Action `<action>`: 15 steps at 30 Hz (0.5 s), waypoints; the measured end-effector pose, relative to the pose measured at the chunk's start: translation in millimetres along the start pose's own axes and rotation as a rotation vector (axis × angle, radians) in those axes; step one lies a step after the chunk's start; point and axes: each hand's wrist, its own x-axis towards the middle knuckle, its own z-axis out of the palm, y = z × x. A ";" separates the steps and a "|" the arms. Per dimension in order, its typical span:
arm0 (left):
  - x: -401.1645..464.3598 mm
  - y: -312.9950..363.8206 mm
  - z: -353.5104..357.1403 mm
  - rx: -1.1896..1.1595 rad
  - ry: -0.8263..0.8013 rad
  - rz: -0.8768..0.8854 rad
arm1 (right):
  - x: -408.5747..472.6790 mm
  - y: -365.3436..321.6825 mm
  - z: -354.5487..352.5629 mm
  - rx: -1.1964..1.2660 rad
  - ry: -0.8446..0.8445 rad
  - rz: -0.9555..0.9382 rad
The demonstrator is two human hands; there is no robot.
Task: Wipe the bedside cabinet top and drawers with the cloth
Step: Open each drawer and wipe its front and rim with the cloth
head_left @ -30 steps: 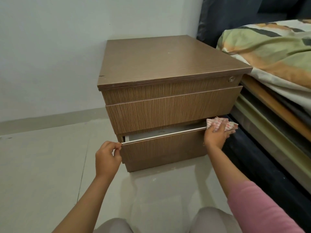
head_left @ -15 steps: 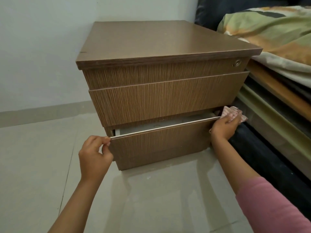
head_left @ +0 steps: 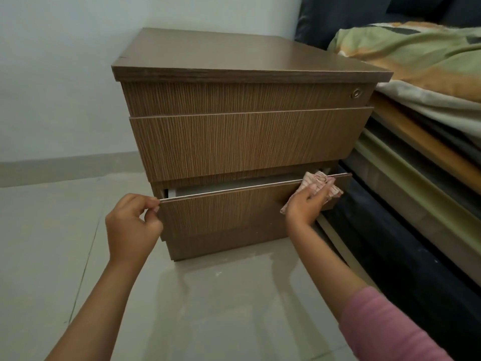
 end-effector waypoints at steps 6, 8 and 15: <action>0.8 2.1 0.2 -0.016 -0.009 -0.041 | 7.5 -11.0 -11.8 -0.039 0.023 0.068; 1.6 3.1 -1.2 -0.003 -0.025 -0.051 | -10.6 -17.6 -7.2 -0.062 -0.018 -0.020; 1.2 0.6 -0.7 0.002 -0.027 -0.011 | -62.5 -19.5 11.4 -0.092 -0.210 -0.240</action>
